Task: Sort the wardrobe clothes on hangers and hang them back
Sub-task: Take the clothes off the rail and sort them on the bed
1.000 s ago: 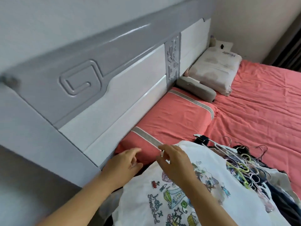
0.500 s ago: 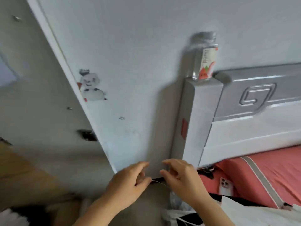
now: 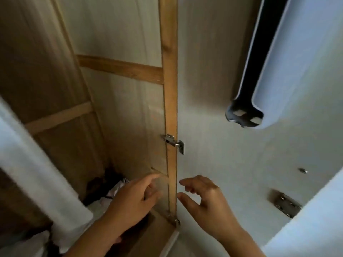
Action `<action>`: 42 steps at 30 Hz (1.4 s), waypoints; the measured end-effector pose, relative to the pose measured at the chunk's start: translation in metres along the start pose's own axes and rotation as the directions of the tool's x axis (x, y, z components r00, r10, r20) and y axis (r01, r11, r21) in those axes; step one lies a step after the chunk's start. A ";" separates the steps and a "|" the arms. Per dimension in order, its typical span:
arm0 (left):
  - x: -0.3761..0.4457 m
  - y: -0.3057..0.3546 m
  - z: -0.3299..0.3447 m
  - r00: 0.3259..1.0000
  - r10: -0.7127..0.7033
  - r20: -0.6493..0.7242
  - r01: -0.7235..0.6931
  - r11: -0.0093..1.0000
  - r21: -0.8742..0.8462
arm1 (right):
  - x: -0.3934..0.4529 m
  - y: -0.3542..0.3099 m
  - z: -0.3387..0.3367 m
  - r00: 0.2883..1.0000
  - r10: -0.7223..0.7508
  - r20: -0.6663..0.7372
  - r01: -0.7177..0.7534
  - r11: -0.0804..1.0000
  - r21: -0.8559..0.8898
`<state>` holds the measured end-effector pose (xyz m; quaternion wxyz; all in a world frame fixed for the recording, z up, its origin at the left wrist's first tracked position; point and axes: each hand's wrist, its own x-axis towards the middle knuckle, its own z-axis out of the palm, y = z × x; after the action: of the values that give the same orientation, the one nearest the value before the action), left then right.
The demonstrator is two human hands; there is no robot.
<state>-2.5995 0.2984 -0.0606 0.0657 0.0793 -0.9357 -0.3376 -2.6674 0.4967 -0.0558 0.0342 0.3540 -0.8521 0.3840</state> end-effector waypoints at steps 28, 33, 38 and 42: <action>-0.055 0.078 -0.396 0.302 0.431 -0.850 0.261 0.821 0.509 | 0.263 -0.362 -0.040 0.772 -0.537 -0.340 0.612 0.481 0.628; -0.036 0.067 -0.462 0.295 0.422 -0.858 0.258 0.829 0.496 | 0.304 -0.429 -0.052 0.716 -0.598 -0.360 0.673 0.456 0.582; -0.011 0.058 -0.513 0.302 0.474 -0.827 0.199 0.817 0.541 | 0.344 -0.488 -0.065 0.767 -0.561 -0.310 0.619 0.521 0.588; 0.008 0.053 -0.541 0.301 0.497 -0.814 0.181 0.809 0.560 | 0.366 -0.515 -0.068 0.816 -0.569 -0.103 0.481 0.567 0.669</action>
<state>-2.5169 0.0008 0.3871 0.6063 0.1769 -0.7720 0.0715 -2.6313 0.0982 0.4372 -0.0353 0.6020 -0.5118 0.6119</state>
